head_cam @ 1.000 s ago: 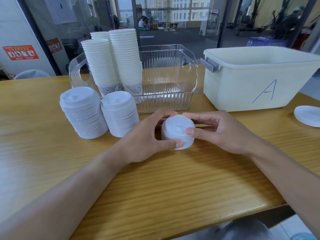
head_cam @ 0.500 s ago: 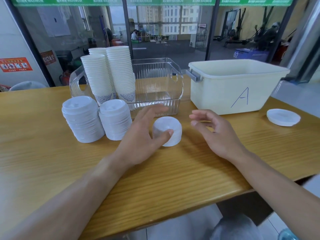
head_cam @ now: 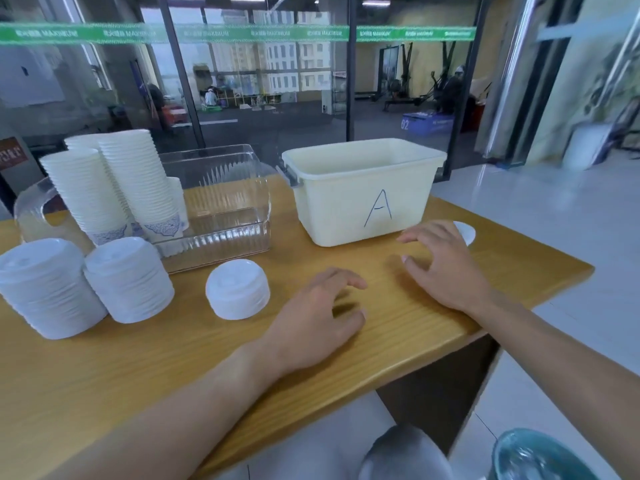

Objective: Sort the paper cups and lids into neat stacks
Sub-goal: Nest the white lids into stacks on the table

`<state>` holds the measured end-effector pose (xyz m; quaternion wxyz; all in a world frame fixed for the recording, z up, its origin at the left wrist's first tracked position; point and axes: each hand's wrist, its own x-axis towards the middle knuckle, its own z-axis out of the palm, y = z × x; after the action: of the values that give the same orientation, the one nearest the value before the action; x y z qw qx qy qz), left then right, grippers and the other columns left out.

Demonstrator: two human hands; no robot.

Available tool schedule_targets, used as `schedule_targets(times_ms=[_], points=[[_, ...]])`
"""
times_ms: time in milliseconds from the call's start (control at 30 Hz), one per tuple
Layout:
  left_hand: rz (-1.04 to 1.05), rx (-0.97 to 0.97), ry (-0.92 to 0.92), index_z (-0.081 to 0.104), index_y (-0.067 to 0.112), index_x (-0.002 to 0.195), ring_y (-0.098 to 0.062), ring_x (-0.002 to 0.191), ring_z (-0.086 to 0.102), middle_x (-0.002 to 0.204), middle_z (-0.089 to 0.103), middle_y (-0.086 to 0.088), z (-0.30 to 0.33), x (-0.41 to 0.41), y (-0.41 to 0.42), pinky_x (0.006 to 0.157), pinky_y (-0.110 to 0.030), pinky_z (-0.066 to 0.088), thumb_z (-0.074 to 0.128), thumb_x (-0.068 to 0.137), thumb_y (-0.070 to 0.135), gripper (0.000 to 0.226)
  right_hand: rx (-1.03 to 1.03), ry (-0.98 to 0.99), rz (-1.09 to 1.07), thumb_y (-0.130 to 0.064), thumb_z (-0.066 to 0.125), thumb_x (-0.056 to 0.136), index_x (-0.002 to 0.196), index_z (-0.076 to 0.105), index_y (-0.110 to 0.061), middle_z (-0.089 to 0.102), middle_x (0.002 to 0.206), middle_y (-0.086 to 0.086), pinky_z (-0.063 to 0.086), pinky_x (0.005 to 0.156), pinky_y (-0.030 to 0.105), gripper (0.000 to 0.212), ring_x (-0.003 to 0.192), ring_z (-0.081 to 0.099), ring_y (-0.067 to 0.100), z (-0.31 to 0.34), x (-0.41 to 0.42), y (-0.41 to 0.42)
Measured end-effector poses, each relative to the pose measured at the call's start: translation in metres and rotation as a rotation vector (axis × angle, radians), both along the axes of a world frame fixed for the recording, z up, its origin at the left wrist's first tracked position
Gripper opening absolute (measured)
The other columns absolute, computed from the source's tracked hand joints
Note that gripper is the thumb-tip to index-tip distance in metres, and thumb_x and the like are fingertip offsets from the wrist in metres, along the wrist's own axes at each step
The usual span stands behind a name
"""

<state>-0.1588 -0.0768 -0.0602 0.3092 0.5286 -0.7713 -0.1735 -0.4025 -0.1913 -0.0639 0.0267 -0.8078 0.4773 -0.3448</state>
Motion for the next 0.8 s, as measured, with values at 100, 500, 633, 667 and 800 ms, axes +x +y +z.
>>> schedule_targets(times_ms=[100, 500, 633, 667, 800], points=[[0.008, 0.029, -0.038, 0.057, 0.038, 0.13, -0.001, 0.126, 0.052, 0.133, 0.052, 0.023, -0.001, -0.022, -0.025, 0.111, -0.039, 0.045, 0.064, 0.091, 0.048, 0.04, -0.035, 0.016, -0.148, -0.021, 0.072, 0.091, 0.12, 0.069, -0.022, 0.059, 0.134, -0.005, 0.022, 0.108, 0.029, 0.03, 0.133, 0.034, 0.016, 0.003, -0.023, -0.014], [0.064, 0.007, -0.08, 0.059, 0.031, 0.132, 0.004, 0.122, 0.051, 0.132, 0.055, 0.018, 0.001, -0.036, -0.079, 0.107, -0.025, 0.043, 0.066, 0.098, 0.037, 0.036, 0.348, -0.043, -0.407, -0.057, 0.063, 0.094, 0.158, 0.029, -0.014, 0.034, 0.159, 0.013, 0.027, 0.119, 0.046, 0.084, 0.145, 0.032, 0.034, 0.007, -0.037, -0.049], [0.067, -0.002, -0.027, 0.06, 0.034, 0.128, 0.005, 0.119, 0.053, 0.127, 0.055, 0.02, -0.002, -0.034, -0.078, 0.106, -0.026, 0.045, 0.067, 0.096, 0.036, 0.033, 0.326, -0.064, -0.357, -0.054, 0.064, 0.095, 0.157, 0.031, -0.016, 0.037, 0.156, 0.011, 0.028, 0.118, 0.045, 0.08, 0.143, 0.035, 0.033, 0.007, -0.034, -0.042], [0.072, -0.01, 0.006, 0.06, 0.033, 0.128, 0.005, 0.118, 0.053, 0.126, 0.055, 0.02, -0.002, -0.034, -0.077, 0.105, -0.025, 0.044, 0.068, 0.097, 0.034, 0.032, 0.307, -0.077, -0.325, -0.053, 0.065, 0.094, 0.157, 0.031, -0.019, 0.037, 0.155, 0.01, 0.029, 0.117, 0.044, 0.08, 0.143, 0.035, 0.031, 0.007, -0.033, -0.037], [0.086, -0.034, 0.221, 0.062, 0.027, 0.126, 0.004, 0.116, 0.056, 0.123, 0.062, 0.017, -0.001, -0.032, -0.071, 0.104, -0.025, 0.048, 0.07, 0.096, 0.02, 0.032, 0.232, -0.127, -0.16, -0.052, 0.063, 0.096, 0.156, 0.031, -0.029, 0.035, 0.152, -0.002, 0.041, 0.106, 0.039, 0.072, 0.138, 0.04, 0.02, 0.007, -0.022, -0.015]])
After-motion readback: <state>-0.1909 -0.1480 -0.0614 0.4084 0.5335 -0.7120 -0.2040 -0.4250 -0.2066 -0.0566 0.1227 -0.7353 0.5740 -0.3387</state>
